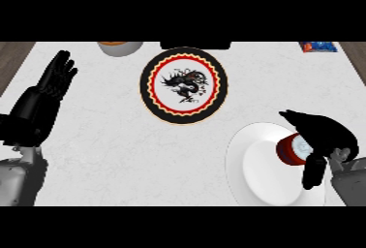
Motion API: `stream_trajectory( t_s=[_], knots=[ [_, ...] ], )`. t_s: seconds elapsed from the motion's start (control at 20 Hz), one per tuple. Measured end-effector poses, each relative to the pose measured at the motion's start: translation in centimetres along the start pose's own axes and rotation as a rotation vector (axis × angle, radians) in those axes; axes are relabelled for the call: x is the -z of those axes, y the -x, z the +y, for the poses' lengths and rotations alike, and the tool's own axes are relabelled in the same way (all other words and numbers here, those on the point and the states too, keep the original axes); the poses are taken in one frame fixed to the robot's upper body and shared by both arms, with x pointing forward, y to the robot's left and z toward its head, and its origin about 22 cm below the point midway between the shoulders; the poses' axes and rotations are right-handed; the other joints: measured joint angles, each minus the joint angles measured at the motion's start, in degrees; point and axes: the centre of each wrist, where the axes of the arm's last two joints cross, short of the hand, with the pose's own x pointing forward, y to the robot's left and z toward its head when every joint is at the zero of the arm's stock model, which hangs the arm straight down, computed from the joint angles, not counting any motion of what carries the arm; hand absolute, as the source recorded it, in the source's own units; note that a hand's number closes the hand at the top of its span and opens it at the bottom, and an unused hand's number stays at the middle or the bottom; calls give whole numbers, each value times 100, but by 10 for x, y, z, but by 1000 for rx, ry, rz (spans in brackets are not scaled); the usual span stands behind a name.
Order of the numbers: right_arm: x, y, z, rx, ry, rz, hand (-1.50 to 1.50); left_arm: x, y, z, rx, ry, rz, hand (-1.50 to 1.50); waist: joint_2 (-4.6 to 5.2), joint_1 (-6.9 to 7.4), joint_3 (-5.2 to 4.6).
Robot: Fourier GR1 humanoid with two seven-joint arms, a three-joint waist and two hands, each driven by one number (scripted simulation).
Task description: Pick the can from the plate and place it in the plate
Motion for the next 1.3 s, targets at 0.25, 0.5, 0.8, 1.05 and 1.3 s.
stream_trajectory(
  t_s=[0.25, 0.5, 0.8, 1.05, 1.3],
  knots=[
    [16, 1, 18, -19, -21, 34, -150, 4, 2, 9, 4, 1, 1, 0, 2, -3, 0],
    [28, 7, 19, -19, 50, -6, 150, 5, 1, 6, 3, 9, 1, 0, 4, 2, 0],
    [33, 4, 19, -46, 260, -62, 150, 1, 6, 3, 6, 5, -3, 0, 5, 10, 2],
    [53, 59, 8, 4, 383, 7, 150, 0, 4, 7, 1, 8, -5, 0, 25, 47, 7],
    [72, 117, -6, 72, 503, 67, 150, 2, 1, 1, -2, 22, -10, 0, 49, 116, 12]
  ],
)
